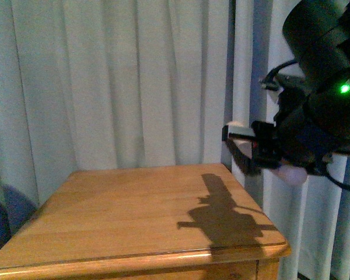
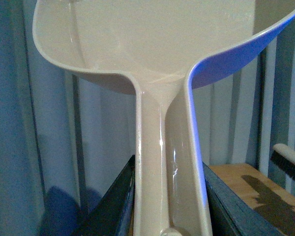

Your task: Clean up trash

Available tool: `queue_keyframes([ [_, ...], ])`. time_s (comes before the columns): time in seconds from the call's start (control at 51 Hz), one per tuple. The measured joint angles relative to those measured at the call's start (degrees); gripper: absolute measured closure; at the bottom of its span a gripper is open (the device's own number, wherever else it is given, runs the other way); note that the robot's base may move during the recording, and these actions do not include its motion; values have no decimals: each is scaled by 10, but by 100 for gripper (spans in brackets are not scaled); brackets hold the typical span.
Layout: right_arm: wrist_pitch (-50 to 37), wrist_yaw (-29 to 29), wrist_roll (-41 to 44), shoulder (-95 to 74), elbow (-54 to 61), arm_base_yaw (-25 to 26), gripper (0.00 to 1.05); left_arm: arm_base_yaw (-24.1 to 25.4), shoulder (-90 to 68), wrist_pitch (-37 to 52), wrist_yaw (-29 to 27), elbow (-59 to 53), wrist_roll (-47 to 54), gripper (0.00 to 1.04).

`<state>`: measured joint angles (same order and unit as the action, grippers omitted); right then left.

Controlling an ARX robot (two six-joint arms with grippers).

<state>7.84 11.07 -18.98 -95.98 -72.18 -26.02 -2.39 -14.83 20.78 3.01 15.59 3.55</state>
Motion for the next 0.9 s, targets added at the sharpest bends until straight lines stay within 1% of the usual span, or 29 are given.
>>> queue_keyframes([
  [0.098, -43, 8, 27, 54, 36, 1, 82, 0, 0, 0, 0, 0, 0, 77],
  [0.176, -103, 26, 64, 124, 90, 2, 82, 0, 0, 0, 0, 0, 0, 77],
  [0.294, -156, 30, 89, 211, 152, 10, 82, 0, 0, 0, 0, 0, 0, 77],
  [0.49, -183, 27, 105, 361, 250, 34, 83, 0, 0, 0, 0, 0, 0, 77],
  [0.646, -196, 36, 143, 504, 341, 60, 83, 0, 0, 0, 0, 0, 0, 77],
  [0.901, -173, 31, 193, 673, 417, 94, 83, 0, 0, 0, 0, 0, 0, 77],
])
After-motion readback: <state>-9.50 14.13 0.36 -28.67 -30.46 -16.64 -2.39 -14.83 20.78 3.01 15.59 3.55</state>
